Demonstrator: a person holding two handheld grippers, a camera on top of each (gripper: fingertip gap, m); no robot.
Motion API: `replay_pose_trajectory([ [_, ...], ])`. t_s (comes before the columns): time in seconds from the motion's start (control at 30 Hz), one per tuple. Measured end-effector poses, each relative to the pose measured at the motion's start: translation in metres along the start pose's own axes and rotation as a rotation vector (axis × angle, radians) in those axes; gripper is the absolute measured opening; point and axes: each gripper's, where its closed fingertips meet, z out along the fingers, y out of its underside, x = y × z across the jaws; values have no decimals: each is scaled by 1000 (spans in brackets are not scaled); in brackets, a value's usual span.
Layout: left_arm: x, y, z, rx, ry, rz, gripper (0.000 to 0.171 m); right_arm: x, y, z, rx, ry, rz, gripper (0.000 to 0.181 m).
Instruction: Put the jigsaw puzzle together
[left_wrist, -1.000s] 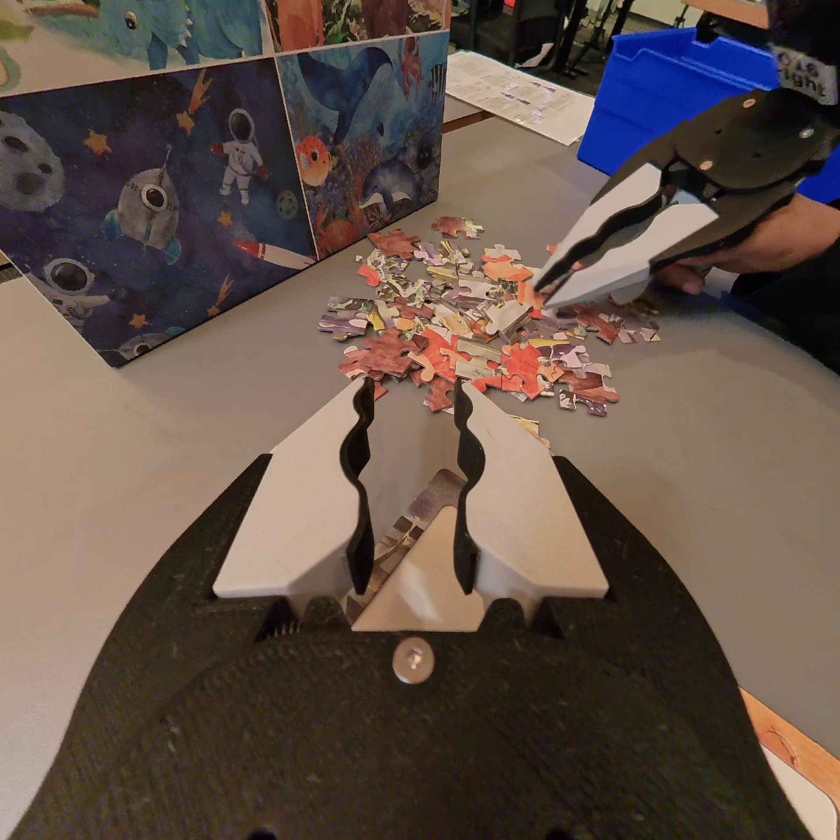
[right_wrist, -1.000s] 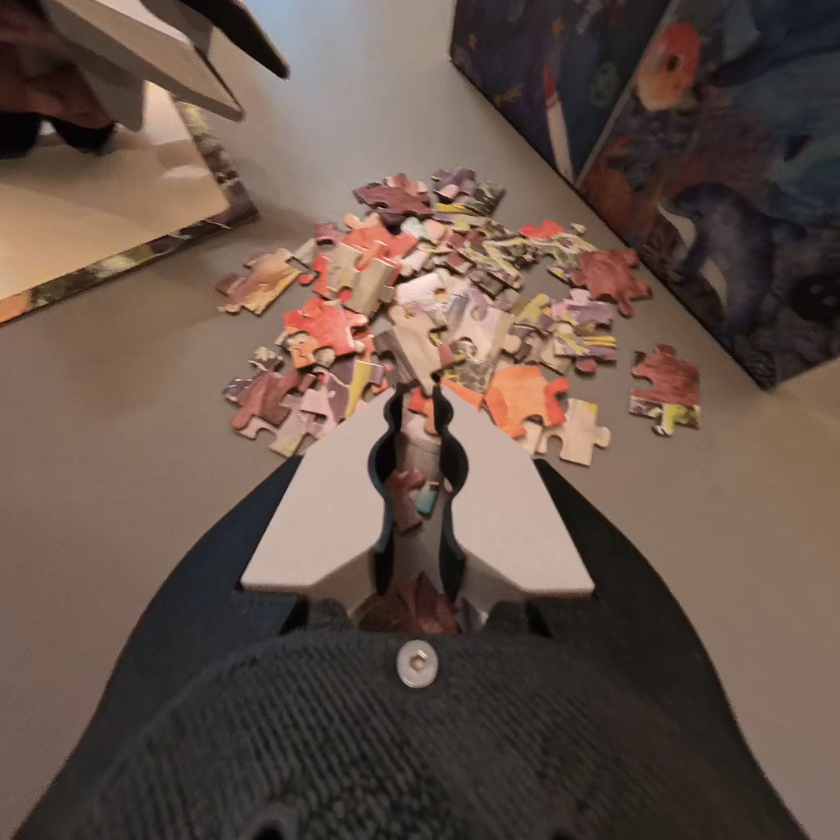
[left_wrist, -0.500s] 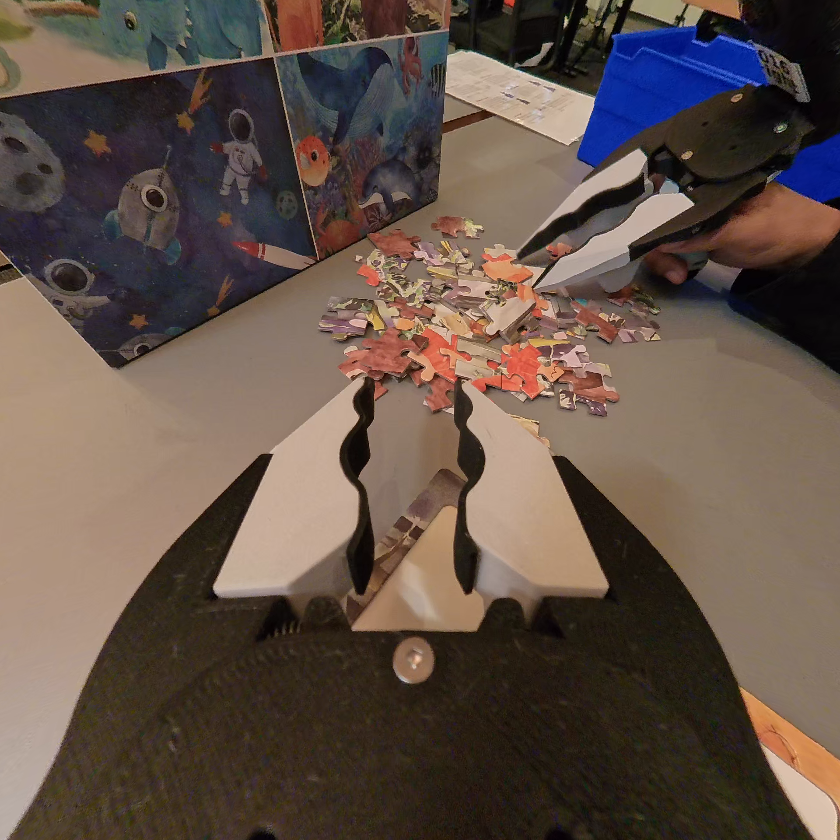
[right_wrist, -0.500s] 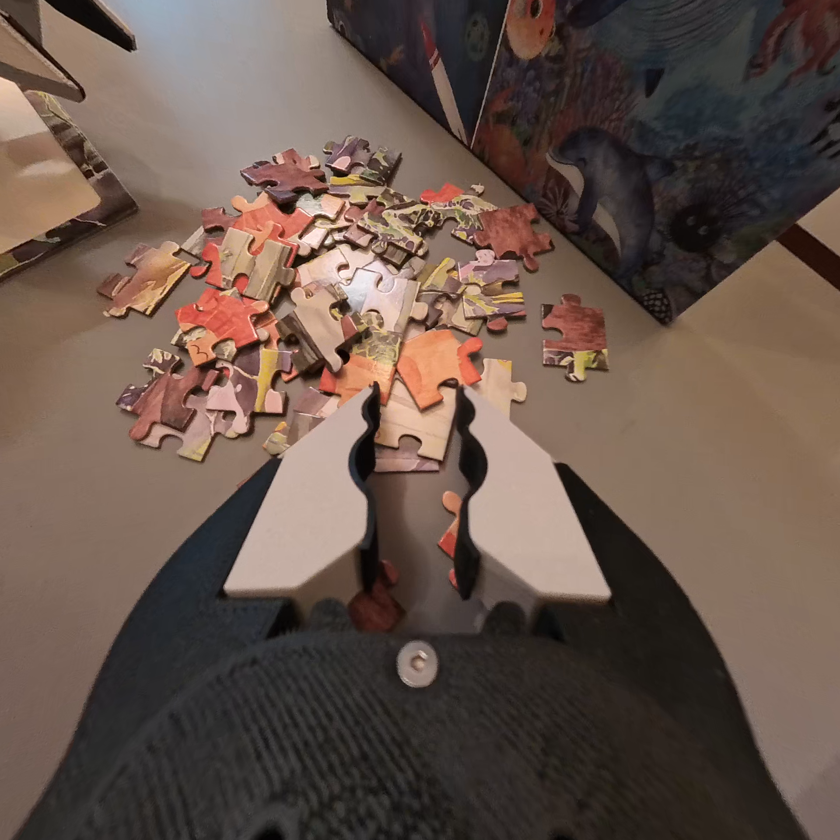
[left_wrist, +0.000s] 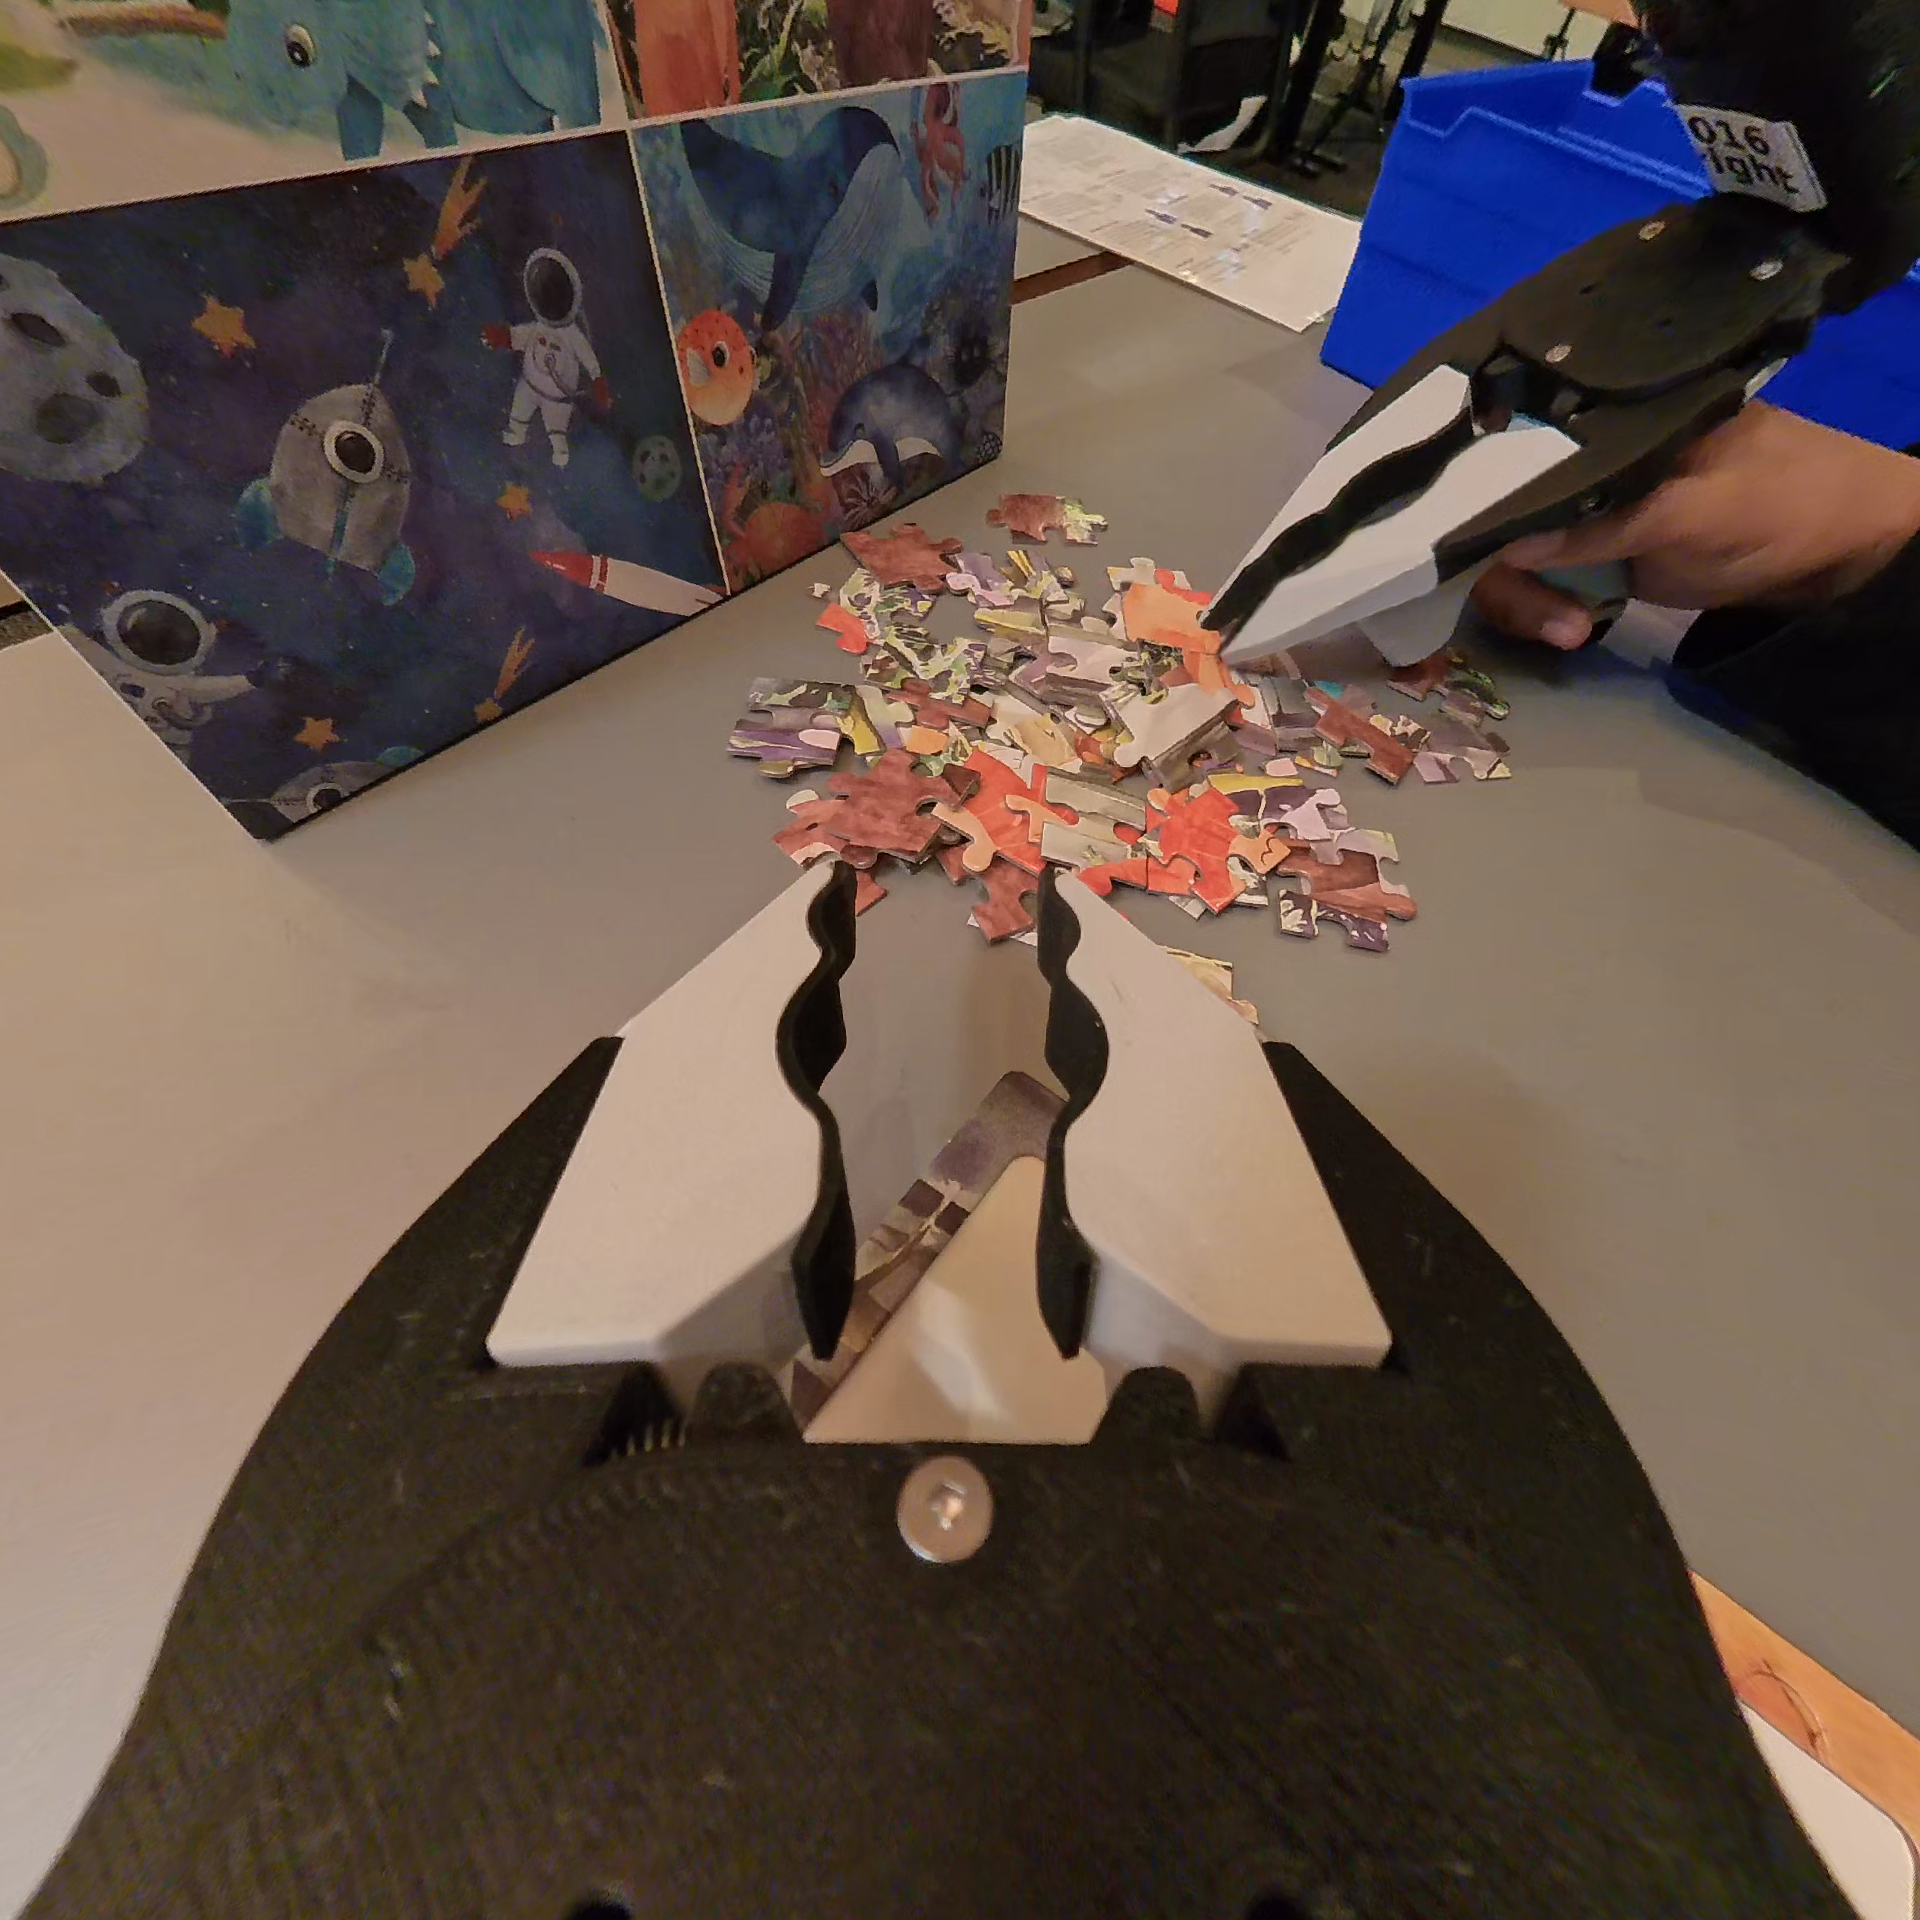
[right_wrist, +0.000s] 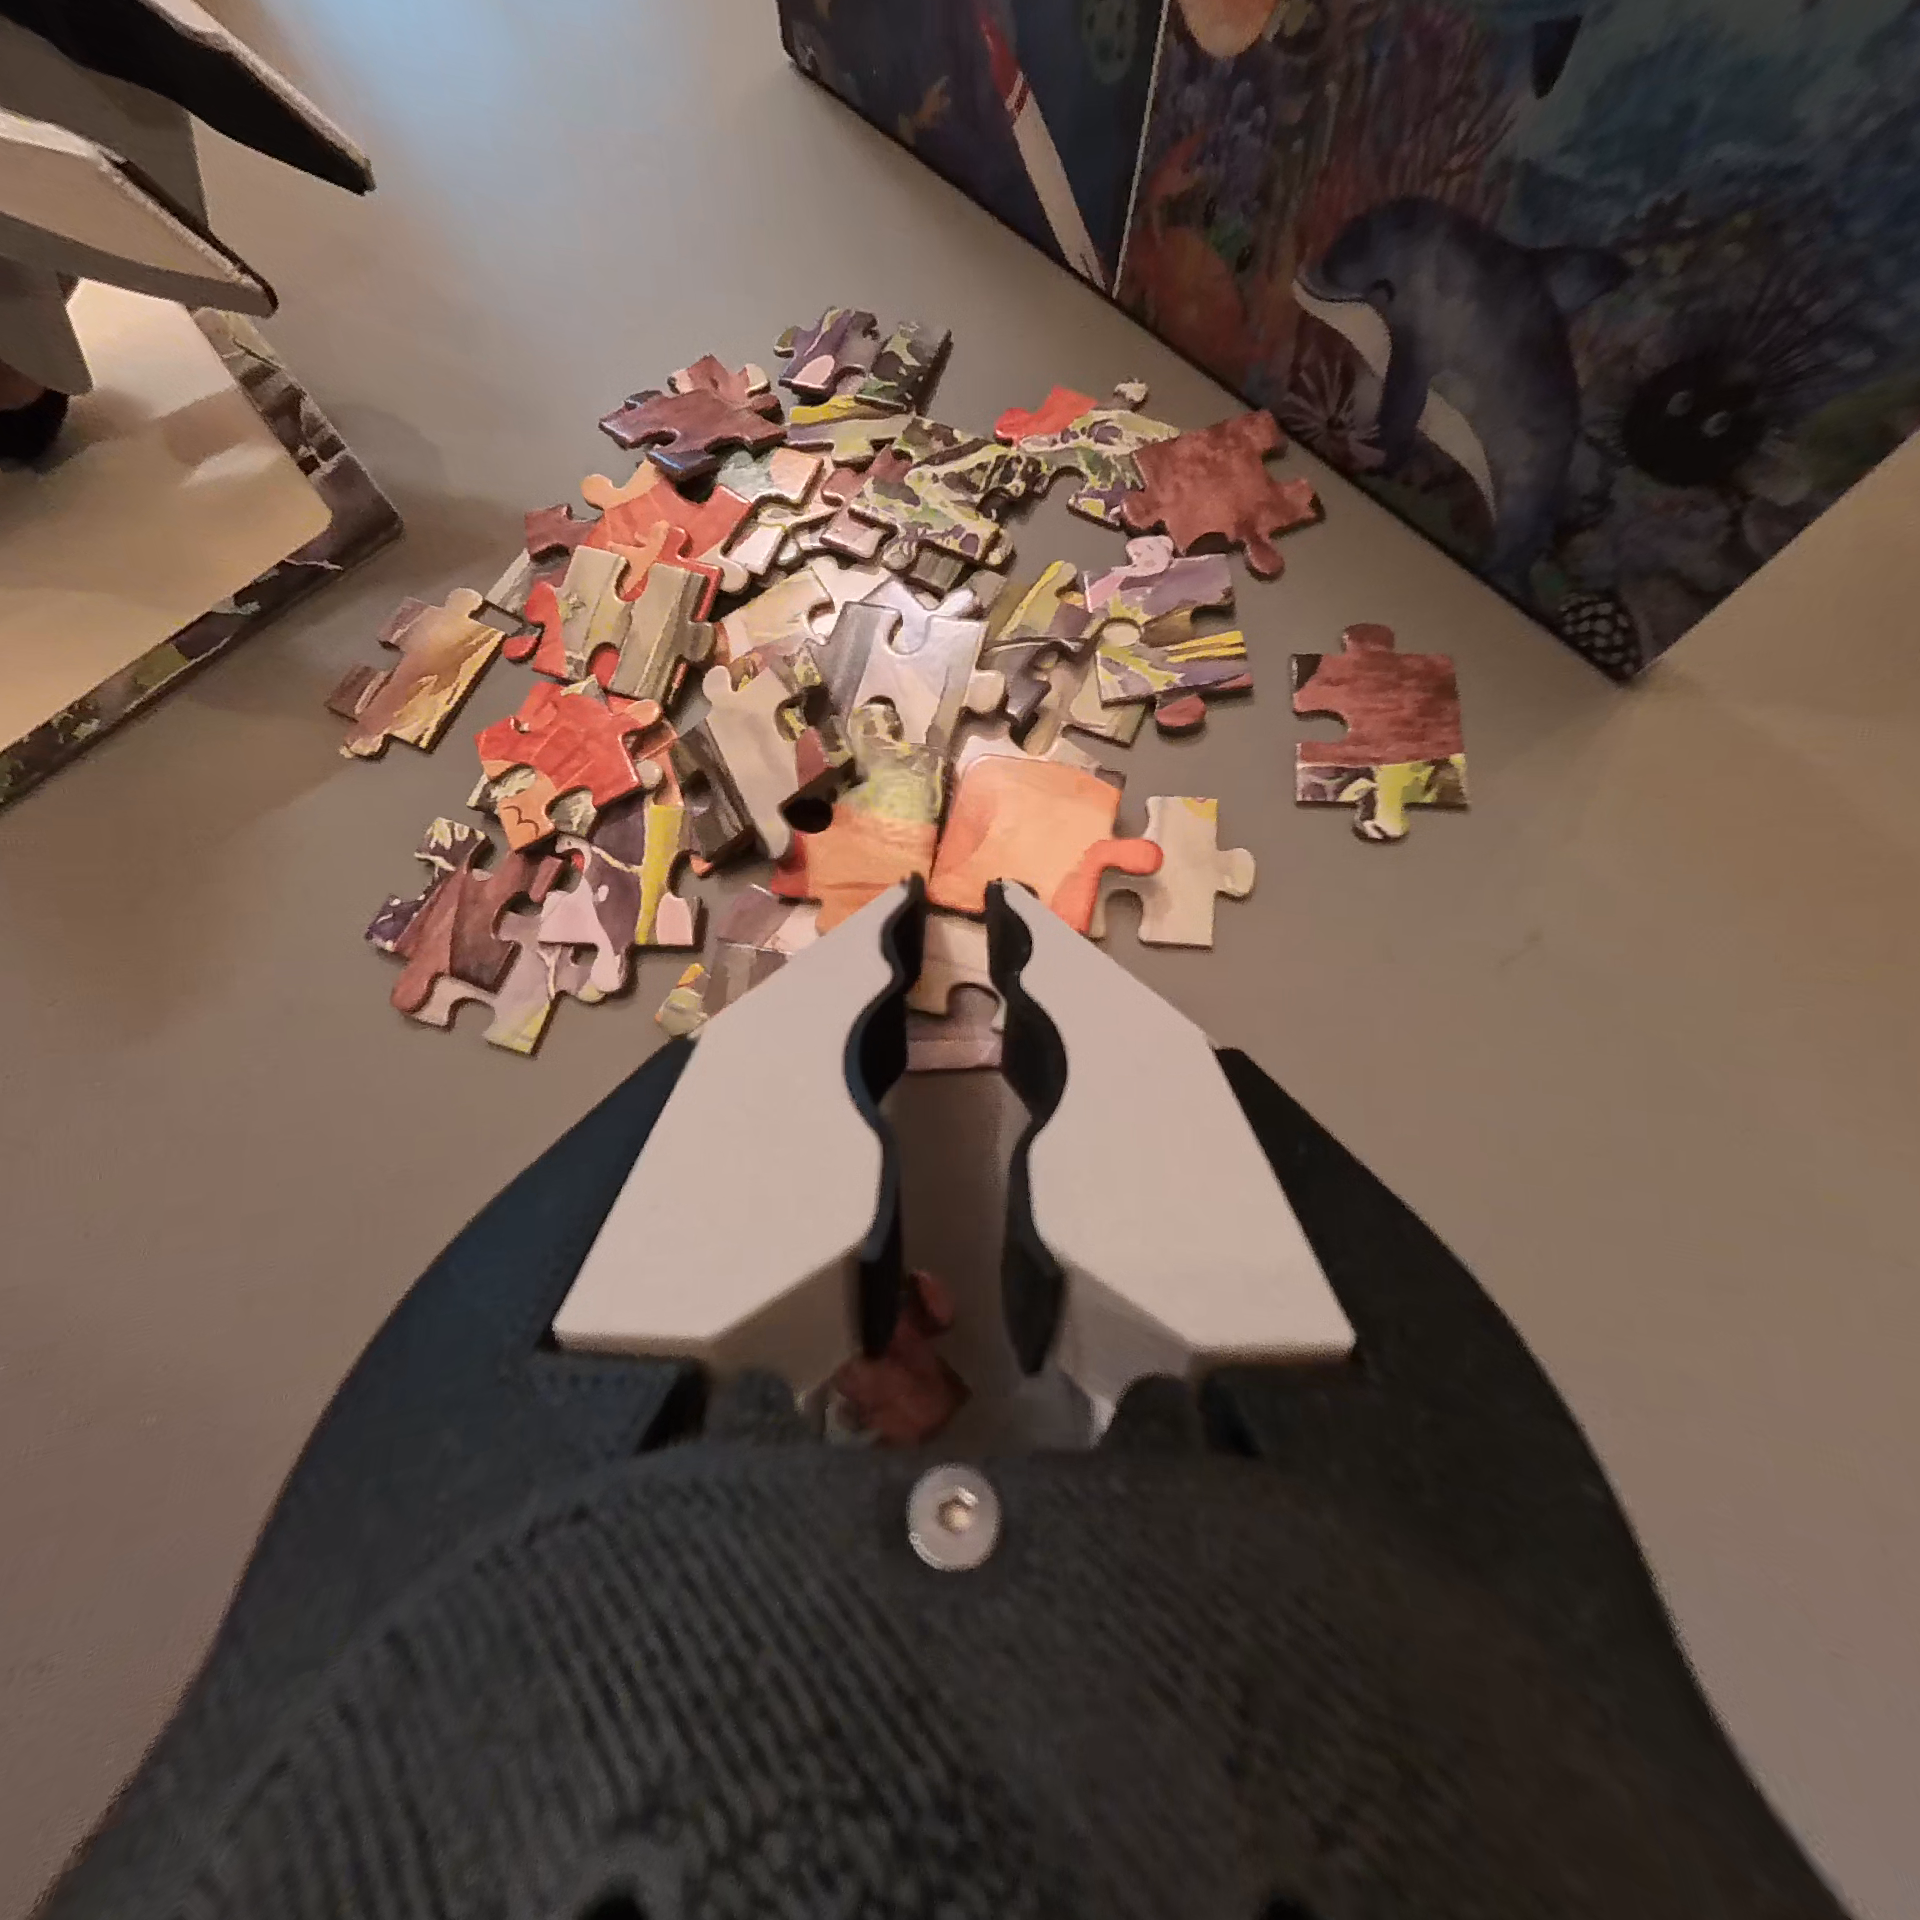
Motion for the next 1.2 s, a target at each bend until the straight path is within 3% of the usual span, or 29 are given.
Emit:
replay_pose_trajectory([
  [0.3,1,0,0,3,-6,15,33,6,-9,-10,74,-1,48,9],
  [0.43,-2,-5,-5,34,-3,-13,33,-8,-24,-17,140,-44,25,8],
  [0.57,-19,-34,-35,122,-49,-46,34,-50,-49,-20,184,-103,-69,9],
  [0.63,-32,-50,-67,177,-123,-62,34,-88,-65,-18,220,-179,-110,9],
  [0.7,-35,-46,-103,153,-164,-105,35,-135,-76,-13,233,-274,-161,9],
  [0.8,-31,-4,-161,-8,-240,-101,38,-202,-79,1,202,-405,-264,9],
  [1.0,-24,123,-268,-337,-590,-125,23,-299,-69,35,80,-605,-389,9],
  [1.1,-17,165,-299,-390,-684,-166,21,-325,-60,56,5,-627,-466,9],
  [1.2,-14,183,-324,-384,-728,-168,22,-341,-54,65,-21,-653,-499,9],
])
